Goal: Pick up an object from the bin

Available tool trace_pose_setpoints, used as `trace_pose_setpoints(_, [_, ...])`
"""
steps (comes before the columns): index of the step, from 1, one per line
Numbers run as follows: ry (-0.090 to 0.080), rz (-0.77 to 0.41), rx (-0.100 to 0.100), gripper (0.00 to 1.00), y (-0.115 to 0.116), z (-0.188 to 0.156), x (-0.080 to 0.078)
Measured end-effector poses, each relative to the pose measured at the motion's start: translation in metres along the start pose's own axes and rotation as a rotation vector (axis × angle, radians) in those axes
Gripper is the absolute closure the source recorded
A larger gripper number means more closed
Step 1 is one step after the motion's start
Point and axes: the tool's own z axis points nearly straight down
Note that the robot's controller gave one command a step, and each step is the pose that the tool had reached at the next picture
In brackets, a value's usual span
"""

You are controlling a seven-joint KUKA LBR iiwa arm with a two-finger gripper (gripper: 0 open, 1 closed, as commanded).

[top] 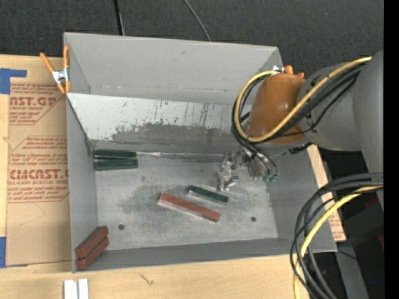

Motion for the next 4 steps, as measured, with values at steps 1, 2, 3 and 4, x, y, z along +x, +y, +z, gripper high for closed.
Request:
trace_pose_setpoints(1, [0.013,-0.001,-0.004,0.0,0.002,0.003,0.003])
trace_pose_setpoints(2, [0.011,-0.001,-0.004,0.0,0.002,0.003,0.003])
trace_pose_setpoints(3, [0.016,0.01,-0.006,0.0,0.037,-0.015,0.054])
trace_pose_setpoints(4, [0.011,-0.104,-0.006,0.0,0.042,-0.004,0.093])
